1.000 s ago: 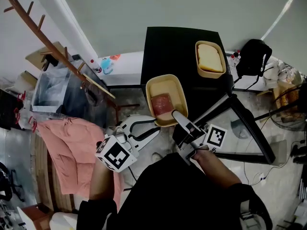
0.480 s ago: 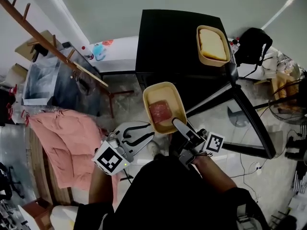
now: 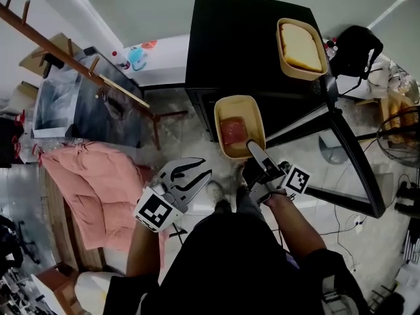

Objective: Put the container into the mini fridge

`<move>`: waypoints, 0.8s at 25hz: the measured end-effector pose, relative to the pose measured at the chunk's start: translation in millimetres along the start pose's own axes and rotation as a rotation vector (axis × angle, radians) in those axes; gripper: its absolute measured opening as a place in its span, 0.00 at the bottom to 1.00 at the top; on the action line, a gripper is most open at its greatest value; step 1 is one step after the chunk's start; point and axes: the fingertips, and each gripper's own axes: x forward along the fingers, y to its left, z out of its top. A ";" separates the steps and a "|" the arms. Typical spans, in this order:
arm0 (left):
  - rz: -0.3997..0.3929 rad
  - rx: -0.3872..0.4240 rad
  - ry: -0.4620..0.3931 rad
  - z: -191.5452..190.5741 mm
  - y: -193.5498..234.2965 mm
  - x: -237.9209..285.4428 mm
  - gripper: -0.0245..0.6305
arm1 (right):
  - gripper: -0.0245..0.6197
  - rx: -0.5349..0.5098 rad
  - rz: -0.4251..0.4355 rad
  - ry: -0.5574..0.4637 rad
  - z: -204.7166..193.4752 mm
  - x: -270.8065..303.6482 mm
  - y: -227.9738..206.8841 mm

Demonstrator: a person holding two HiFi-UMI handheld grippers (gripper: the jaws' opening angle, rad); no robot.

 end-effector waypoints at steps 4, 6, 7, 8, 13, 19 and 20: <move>0.010 -0.019 0.015 -6.6 0.8 2.3 0.20 | 0.38 -0.009 -0.011 -0.019 12.7 16.1 -17.3; 0.016 -0.020 0.021 -8.5 1.6 2.1 0.20 | 0.38 -0.009 -0.020 -0.027 18.0 22.4 -24.8; 0.022 -0.024 0.024 -9.4 2.5 2.1 0.20 | 0.38 -0.008 -0.026 -0.028 20.4 25.2 -28.2; 0.030 -0.033 0.025 -10.1 3.9 2.3 0.20 | 0.38 -0.005 -0.032 -0.027 22.6 27.9 -31.4; 0.062 -0.060 0.037 -15.9 12.7 3.7 0.19 | 0.38 0.024 -0.047 -0.030 29.9 42.6 -43.8; 0.090 -0.081 0.046 -17.8 22.2 7.6 0.19 | 0.38 0.029 -0.068 -0.020 37.1 59.3 -53.0; 0.097 -0.084 0.046 -18.3 24.1 7.9 0.19 | 0.38 0.036 -0.072 -0.022 38.3 61.6 -54.9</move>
